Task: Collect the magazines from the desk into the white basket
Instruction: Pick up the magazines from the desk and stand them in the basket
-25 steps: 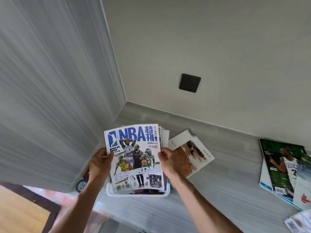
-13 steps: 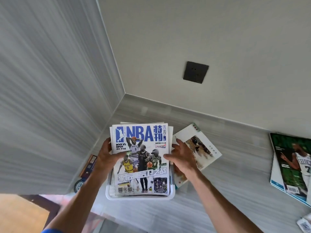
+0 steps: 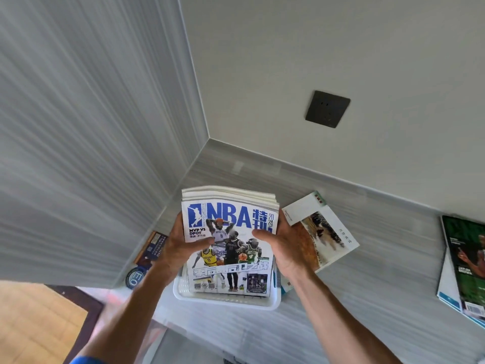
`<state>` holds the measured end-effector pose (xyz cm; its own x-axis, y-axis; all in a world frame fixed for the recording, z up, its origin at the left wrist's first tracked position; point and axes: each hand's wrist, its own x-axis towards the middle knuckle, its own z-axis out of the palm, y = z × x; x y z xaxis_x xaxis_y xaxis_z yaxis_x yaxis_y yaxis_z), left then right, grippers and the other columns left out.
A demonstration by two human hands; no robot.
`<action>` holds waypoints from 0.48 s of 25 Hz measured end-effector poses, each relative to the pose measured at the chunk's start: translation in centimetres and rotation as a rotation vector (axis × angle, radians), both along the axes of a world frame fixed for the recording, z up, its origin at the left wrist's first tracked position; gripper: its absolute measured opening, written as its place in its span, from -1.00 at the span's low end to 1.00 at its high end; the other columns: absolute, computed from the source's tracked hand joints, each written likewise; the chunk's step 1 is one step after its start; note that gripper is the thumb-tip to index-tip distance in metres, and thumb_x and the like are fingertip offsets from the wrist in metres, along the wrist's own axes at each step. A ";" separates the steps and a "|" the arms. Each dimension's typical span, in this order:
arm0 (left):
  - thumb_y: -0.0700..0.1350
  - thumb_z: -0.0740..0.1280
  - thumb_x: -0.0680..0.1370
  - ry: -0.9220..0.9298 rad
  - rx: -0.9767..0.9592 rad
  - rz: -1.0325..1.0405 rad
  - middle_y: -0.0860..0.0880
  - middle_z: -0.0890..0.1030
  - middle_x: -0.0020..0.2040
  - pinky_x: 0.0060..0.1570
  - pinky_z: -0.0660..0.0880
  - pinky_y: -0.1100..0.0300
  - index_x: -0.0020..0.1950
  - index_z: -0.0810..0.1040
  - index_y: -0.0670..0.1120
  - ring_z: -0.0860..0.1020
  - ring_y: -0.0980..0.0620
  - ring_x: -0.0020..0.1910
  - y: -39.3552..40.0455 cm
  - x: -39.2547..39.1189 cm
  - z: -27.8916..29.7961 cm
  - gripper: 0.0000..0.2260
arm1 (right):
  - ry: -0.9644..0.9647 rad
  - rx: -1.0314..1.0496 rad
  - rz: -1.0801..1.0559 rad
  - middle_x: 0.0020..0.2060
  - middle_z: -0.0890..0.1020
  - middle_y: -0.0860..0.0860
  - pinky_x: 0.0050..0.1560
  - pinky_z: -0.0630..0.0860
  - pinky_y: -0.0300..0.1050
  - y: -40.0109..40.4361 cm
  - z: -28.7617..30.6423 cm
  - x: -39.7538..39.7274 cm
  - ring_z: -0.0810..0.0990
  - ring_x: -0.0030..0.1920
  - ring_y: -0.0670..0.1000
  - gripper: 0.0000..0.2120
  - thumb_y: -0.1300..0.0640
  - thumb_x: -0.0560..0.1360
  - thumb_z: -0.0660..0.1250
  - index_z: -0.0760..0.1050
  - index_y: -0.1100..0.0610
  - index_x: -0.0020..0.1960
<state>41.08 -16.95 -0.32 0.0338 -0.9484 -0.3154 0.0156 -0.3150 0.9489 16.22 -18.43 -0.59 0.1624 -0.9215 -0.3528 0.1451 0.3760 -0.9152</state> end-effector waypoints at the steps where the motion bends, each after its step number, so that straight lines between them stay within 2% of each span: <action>1: -0.22 0.62 0.19 -0.031 0.011 0.027 -0.15 0.65 0.11 -0.03 0.61 -0.13 0.27 0.42 0.02 0.64 -0.18 0.07 -0.2 -0.2 -0.4 -0.28 | 0.023 0.017 0.004 0.14 0.68 -0.02 0.16 0.50 -0.06 -0.1 -0.2 -0.2 0.66 0.14 -0.03 -0.31 0.36 0.30 0.50 0.42 -0.09 0.32; 5: -0.26 0.56 0.29 -0.204 0.076 0.076 -0.09 0.70 -0.02 -0.12 0.63 -0.03 0.14 0.49 0.03 0.69 -0.10 -0.09 -1.3 -0.4 -1.6 -0.50 | 0.147 0.067 0.087 0.04 0.70 0.01 0.13 0.58 0.02 -1.1 -0.2 -0.7 0.68 0.05 -0.03 -0.36 0.39 0.30 0.48 0.41 -0.04 0.28; 8: -0.29 0.54 0.32 -0.299 0.121 0.142 -0.14 0.70 -0.04 -0.28 0.62 0.11 0.13 0.49 -0.01 0.68 0.06 -0.26 -1.7 -0.8 -2.0 -0.54 | 0.230 0.050 -0.148 0.00 0.71 -0.05 -0.13 0.67 -0.06 -0.4 -0.7 -1.5 0.71 -0.10 -0.07 -0.54 0.29 0.41 0.43 0.46 -0.11 0.19; 9: -0.28 0.54 0.30 -0.336 0.099 0.172 -0.15 0.68 -0.01 -0.31 0.60 0.18 0.14 0.48 -0.01 0.67 0.09 -0.25 -1.4 -1.3 -1.8 -0.52 | 0.341 0.018 -0.244 -0.02 0.71 -0.08 -0.25 0.68 -0.04 0.5 -1.1 -2.6 0.72 -0.18 -0.05 -0.60 0.26 0.47 0.38 0.46 -0.12 0.20; 10: -0.26 0.54 0.29 -0.426 0.057 0.216 -0.15 0.65 0.06 -0.26 0.58 0.17 0.19 0.46 -0.01 0.65 0.07 -0.14 -0.9 -1.7 -1.6 -0.47 | 0.541 -0.022 -0.248 0.02 0.69 -0.10 -0.31 0.68 0.01 1.5 -1.8 -3.8 0.72 -0.21 -0.03 -0.61 0.22 0.52 0.31 0.41 -0.13 0.26; 11: -0.23 0.53 0.30 -0.581 -0.001 0.261 -0.16 0.60 0.15 -0.13 0.55 0.11 0.26 0.43 -0.03 0.60 -0.01 0.02 -0.1 -2.1 -1.4 -0.42 | 0.794 -0.061 -0.111 0.17 0.62 -0.08 -0.24 0.69 0.05 2.8 -3.0 -5.3 0.72 -0.11 0.02 -0.56 0.17 0.56 0.26 0.31 -0.13 0.38; 12: -0.20 0.49 0.32 -0.727 -0.097 0.296 -0.18 0.53 0.22 0.01 0.48 0.03 0.31 0.39 -0.07 0.51 -0.10 0.14 0.9 -2.8 -1.4 -0.41 | 1.046 -0.089 0.142 0.40 0.45 -0.02 -0.02 0.67 0.09 4.5 -4.8 -6.7 0.64 0.15 0.09 -0.47 0.11 0.58 0.23 0.18 -0.10 0.49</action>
